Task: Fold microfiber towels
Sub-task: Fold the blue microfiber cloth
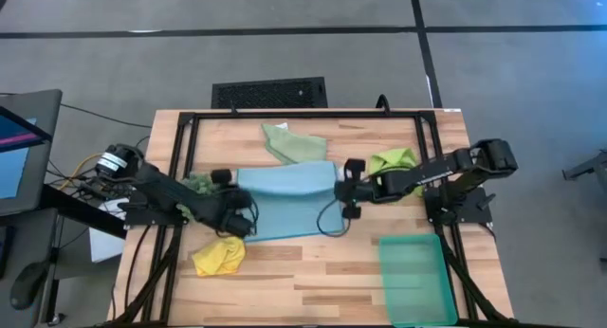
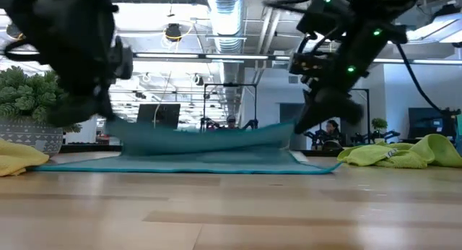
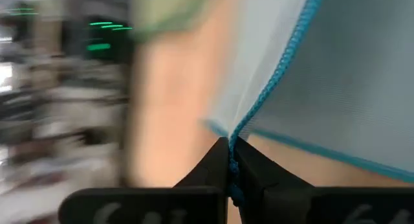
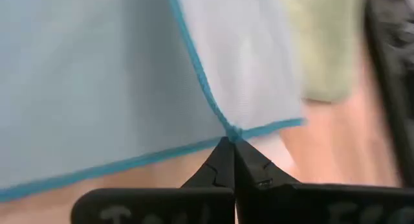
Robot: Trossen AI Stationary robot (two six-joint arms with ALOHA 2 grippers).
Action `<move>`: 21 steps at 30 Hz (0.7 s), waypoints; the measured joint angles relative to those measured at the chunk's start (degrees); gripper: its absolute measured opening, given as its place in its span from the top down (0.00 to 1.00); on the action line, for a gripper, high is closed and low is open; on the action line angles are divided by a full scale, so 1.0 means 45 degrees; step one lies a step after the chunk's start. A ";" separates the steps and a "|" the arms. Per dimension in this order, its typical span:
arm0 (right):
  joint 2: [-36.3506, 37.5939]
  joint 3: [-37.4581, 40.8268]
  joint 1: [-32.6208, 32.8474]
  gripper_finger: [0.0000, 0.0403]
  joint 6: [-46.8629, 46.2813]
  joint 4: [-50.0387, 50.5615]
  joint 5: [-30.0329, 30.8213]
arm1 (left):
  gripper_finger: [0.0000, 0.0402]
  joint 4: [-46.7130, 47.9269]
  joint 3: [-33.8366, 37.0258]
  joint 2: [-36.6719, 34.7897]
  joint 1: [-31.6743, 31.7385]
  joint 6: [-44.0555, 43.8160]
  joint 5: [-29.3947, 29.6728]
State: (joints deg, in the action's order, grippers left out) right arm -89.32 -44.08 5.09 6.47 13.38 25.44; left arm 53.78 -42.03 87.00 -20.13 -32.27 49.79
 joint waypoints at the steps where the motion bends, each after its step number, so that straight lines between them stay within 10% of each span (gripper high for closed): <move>1: 0.0000 0.0073 0.0230 0.98 -0.0060 -0.0014 -0.0280 | 1.00 -0.0592 0.0113 0.0000 -0.0238 0.0371 -0.0860; 21: -0.0005 0.0122 0.1986 0.98 -0.1125 0.0333 -0.1201 | 1.00 -0.3307 0.0298 0.0000 -0.2377 0.0214 -0.5026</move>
State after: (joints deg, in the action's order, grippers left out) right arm -89.34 -43.53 14.02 1.40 14.88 20.04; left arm 38.90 -40.69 87.00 -30.83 -31.31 27.17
